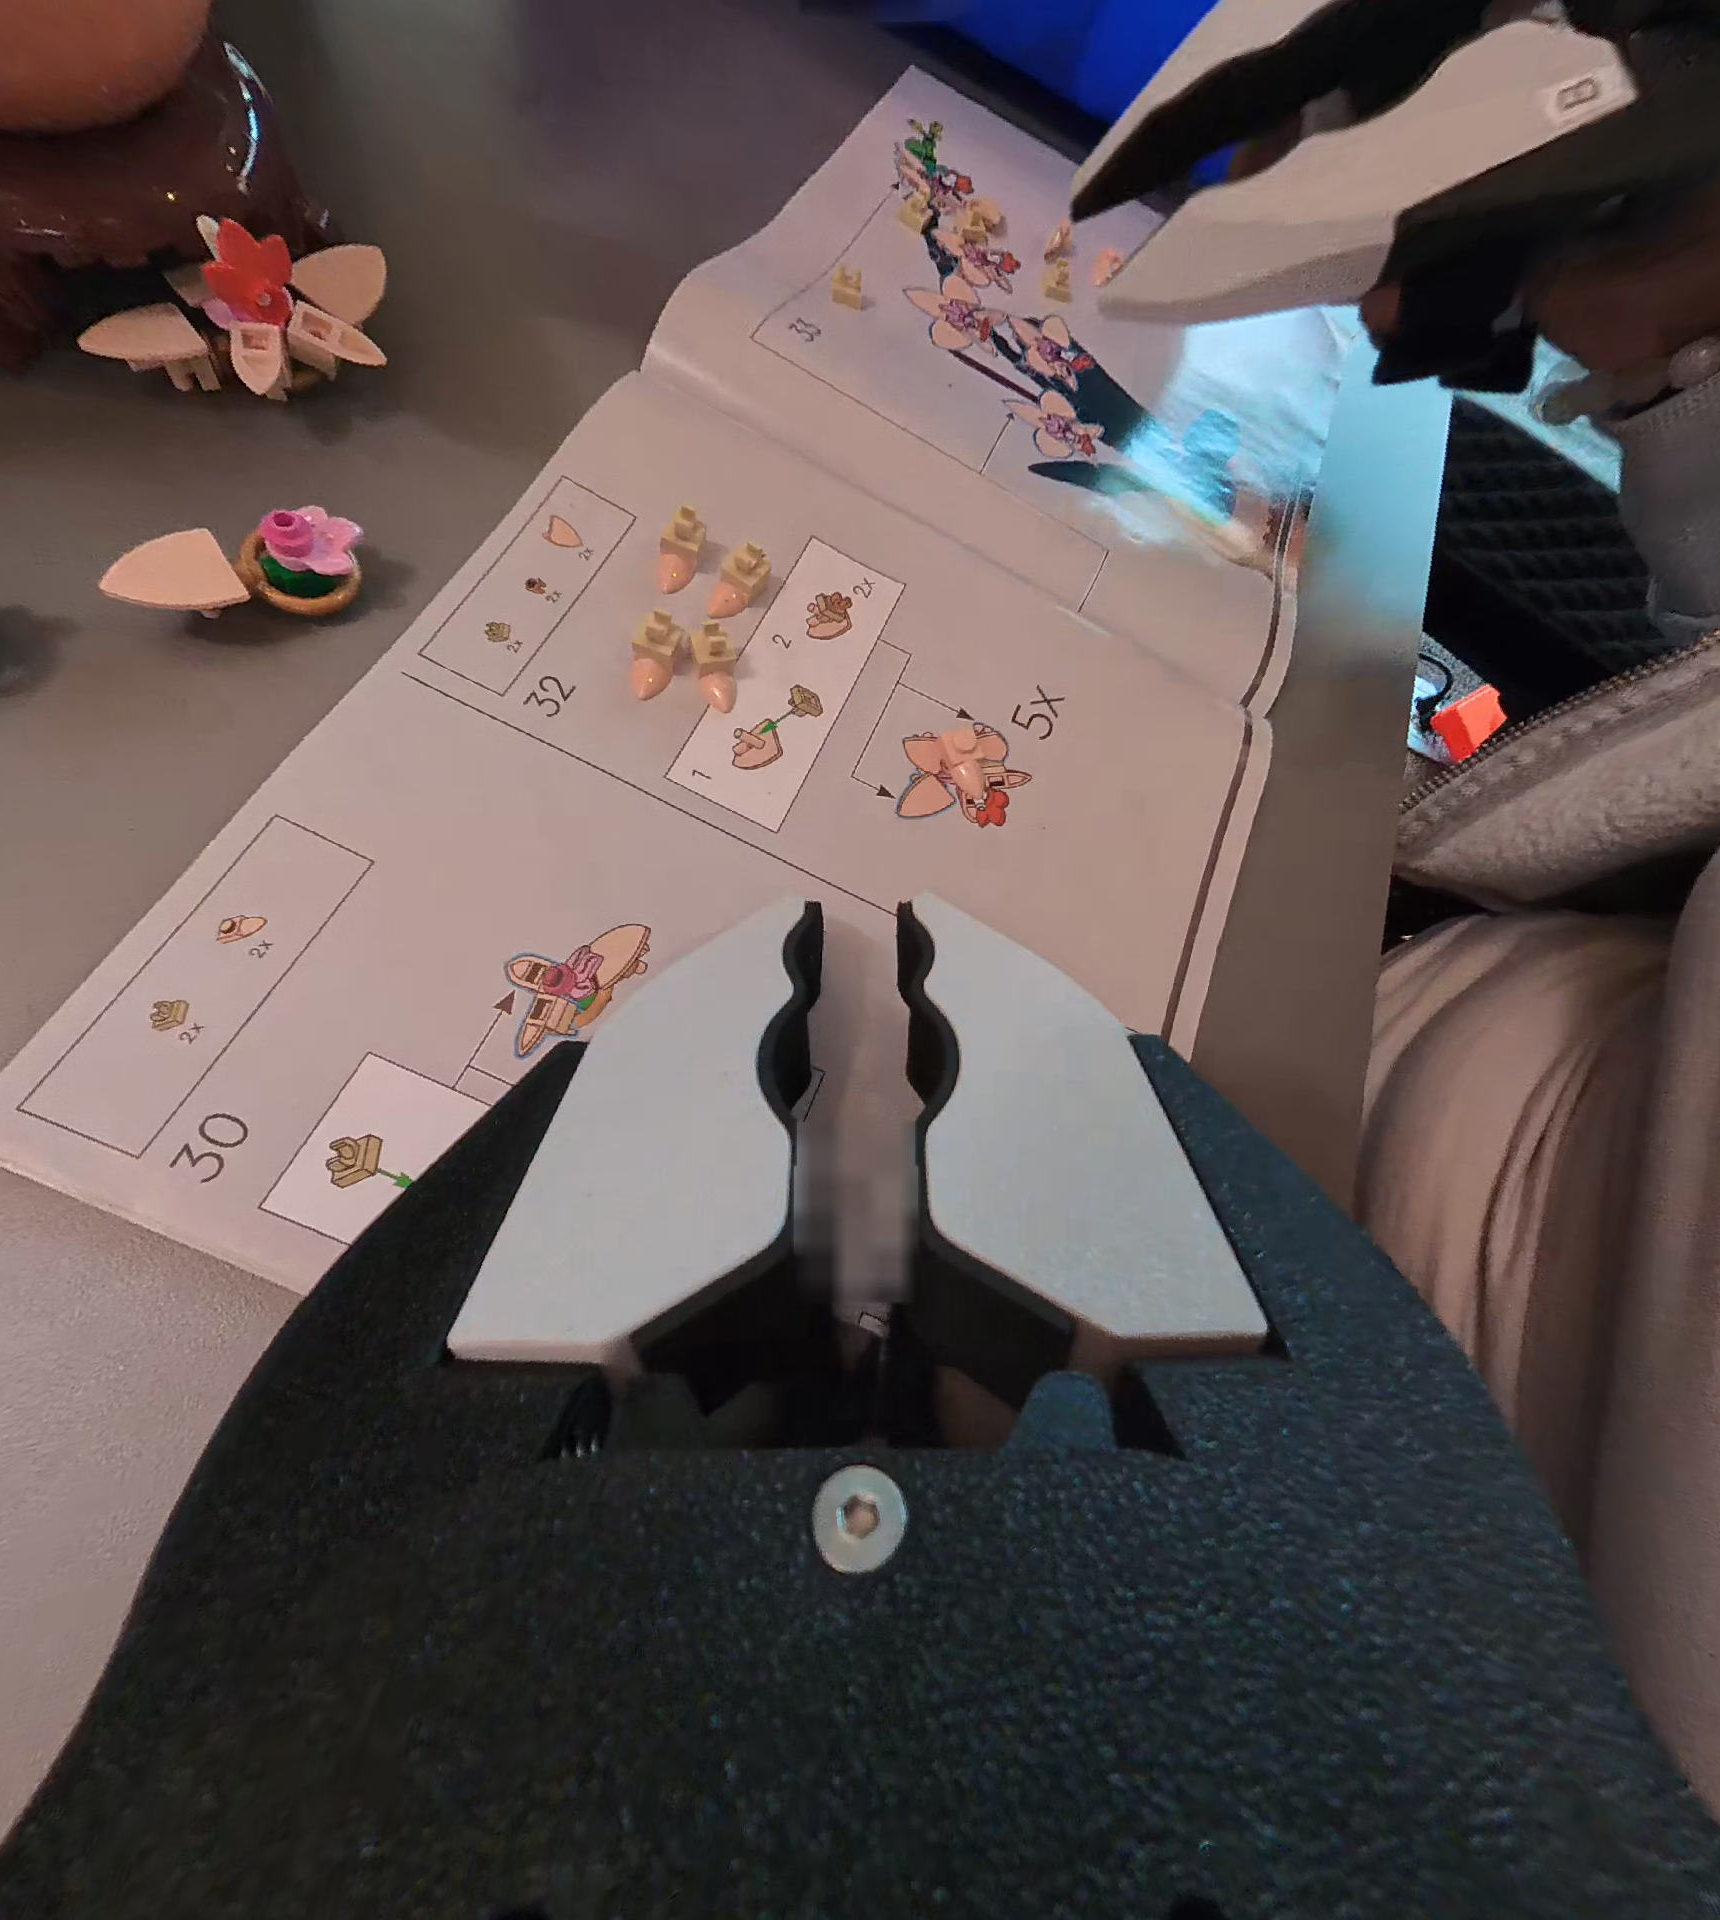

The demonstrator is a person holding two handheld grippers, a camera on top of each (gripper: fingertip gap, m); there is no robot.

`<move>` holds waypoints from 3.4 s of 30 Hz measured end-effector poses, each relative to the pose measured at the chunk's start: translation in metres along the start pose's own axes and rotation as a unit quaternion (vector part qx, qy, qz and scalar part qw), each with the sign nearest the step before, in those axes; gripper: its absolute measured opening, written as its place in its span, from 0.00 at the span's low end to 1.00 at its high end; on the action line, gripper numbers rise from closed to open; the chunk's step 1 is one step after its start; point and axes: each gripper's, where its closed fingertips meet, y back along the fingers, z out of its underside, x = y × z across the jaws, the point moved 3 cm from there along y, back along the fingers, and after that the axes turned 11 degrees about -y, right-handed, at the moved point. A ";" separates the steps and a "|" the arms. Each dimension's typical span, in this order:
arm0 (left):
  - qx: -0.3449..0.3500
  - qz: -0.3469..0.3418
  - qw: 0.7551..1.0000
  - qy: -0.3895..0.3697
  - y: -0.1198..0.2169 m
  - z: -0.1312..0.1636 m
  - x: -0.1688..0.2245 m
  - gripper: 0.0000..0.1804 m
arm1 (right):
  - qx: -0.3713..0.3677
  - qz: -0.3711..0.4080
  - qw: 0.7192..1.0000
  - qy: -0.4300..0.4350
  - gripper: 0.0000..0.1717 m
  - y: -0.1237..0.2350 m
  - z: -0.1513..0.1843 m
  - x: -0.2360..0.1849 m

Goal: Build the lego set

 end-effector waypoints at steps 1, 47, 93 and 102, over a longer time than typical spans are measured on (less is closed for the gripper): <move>0.003 -0.001 1.000 0.001 0.001 0.000 0.000 0.07 | -0.023 0.001 1.000 -0.008 0.12 -0.001 0.003 0.003; 0.045 0.027 0.998 0.037 0.008 -0.006 -0.002 0.08 | -0.263 0.066 0.958 -0.088 0.08 0.007 0.041 0.064; 0.055 0.030 0.997 0.042 0.010 -0.007 -0.003 0.08 | -0.214 -0.287 0.907 0.222 0.14 -0.050 0.012 -0.082; 0.056 0.030 0.997 0.043 0.010 -0.007 -0.003 0.08 | -0.268 -0.189 0.941 0.078 0.20 -0.042 0.013 -0.062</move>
